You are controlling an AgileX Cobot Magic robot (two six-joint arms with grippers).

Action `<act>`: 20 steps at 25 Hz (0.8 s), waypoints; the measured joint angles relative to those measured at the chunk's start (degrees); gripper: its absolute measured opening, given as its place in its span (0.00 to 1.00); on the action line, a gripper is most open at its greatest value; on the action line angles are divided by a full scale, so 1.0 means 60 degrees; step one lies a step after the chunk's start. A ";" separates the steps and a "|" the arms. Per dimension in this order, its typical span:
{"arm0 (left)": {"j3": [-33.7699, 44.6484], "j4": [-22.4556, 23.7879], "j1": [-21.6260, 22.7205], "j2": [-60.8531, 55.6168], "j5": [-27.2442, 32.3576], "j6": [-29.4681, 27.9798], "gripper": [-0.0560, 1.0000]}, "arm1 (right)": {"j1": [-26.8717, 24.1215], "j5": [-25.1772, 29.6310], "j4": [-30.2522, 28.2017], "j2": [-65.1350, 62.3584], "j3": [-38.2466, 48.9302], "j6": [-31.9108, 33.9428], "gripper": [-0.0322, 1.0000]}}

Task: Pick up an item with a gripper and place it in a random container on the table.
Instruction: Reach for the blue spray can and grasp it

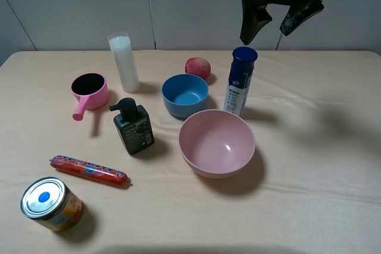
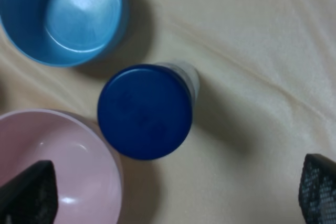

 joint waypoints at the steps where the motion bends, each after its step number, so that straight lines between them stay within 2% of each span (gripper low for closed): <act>1: 0.0000 0.0000 0.0000 0.0000 0.0000 0.0000 1.00 | 0.0000 0.0000 -0.0009 0.0096 0.0000 -0.0002 0.70; 20: 0.0000 0.0000 0.0000 0.0000 0.0000 0.0000 1.00 | 0.0000 0.0009 -0.0104 0.1658 -0.0016 -0.0040 0.70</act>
